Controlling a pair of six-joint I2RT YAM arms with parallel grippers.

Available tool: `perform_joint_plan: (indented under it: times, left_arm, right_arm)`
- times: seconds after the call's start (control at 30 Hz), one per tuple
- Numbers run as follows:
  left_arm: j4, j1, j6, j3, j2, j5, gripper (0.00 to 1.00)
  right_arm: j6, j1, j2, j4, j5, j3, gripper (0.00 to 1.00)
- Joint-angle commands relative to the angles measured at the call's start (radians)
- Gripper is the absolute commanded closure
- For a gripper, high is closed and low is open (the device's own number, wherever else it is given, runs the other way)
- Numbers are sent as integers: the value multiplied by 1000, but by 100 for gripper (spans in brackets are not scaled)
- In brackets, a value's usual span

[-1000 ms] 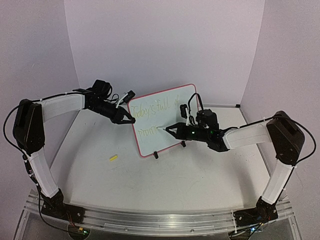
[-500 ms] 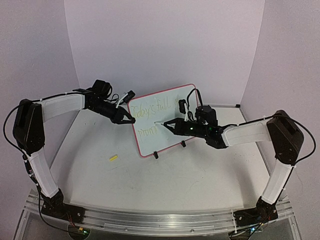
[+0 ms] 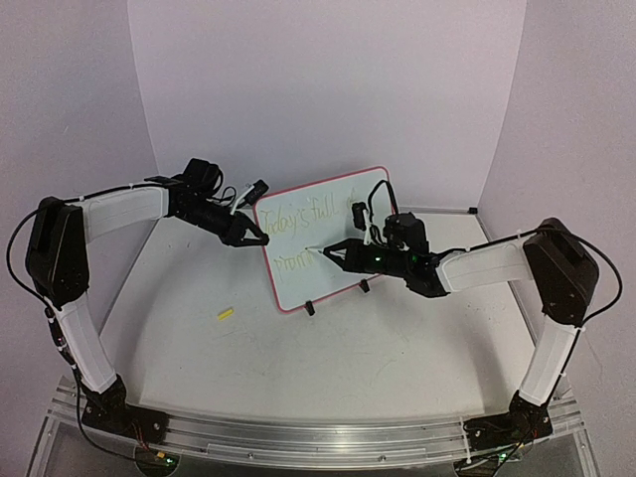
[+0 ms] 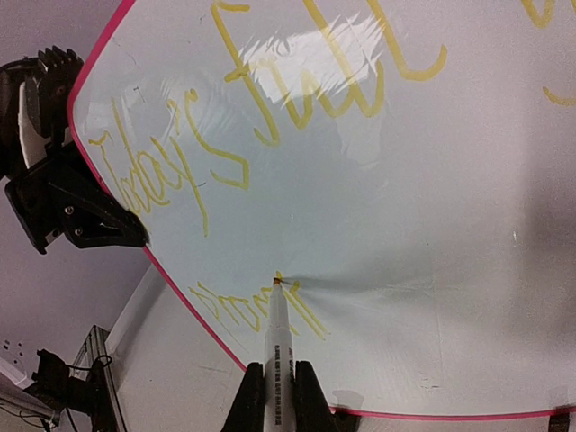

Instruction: Write a sentence on the whiteboard

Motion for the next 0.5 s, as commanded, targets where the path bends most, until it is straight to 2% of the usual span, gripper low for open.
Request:
perform_joint_plan:
  times: [0.0,0.2,0.47]
  left_arm:
    - [-75,-19,55,-1,-10,-57,100]
    - [-75,-19,54,-1,-13,-55,100]
    - [-75,-19,54,-2,-16,-55,100]
  right_arm:
    - [-17,4,-56,50,45,-26,100]
    - [-5,1,-104,54,69,-84,100]
    - [7,-6,-77,54,77,-75,100]
